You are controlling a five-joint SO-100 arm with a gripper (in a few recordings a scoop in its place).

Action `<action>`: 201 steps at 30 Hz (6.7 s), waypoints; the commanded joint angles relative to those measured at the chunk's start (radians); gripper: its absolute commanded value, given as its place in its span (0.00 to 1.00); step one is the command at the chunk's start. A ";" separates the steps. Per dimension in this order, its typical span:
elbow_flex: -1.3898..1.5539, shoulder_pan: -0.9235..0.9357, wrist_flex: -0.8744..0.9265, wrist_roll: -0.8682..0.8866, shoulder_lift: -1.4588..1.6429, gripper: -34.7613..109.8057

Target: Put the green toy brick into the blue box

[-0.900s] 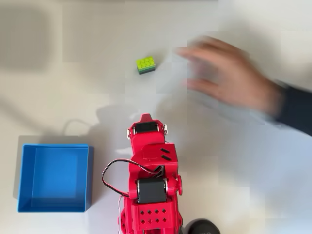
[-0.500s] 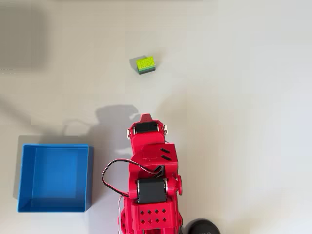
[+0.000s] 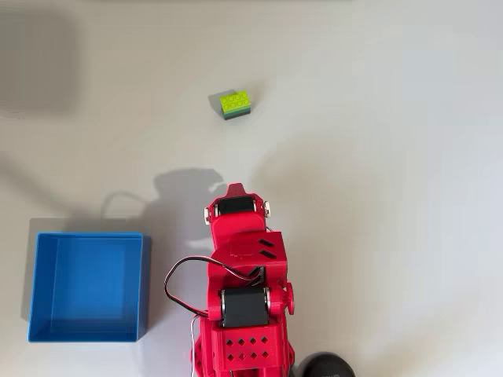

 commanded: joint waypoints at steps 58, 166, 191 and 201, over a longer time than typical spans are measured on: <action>-0.877 0.052 -0.066 -0.198 -0.977 0.40; -1.029 -0.927 0.463 -0.026 -0.989 0.24; -1.170 -1.045 0.499 -0.025 -1.450 0.32; -1.284 -1.071 0.588 -0.023 -1.450 0.36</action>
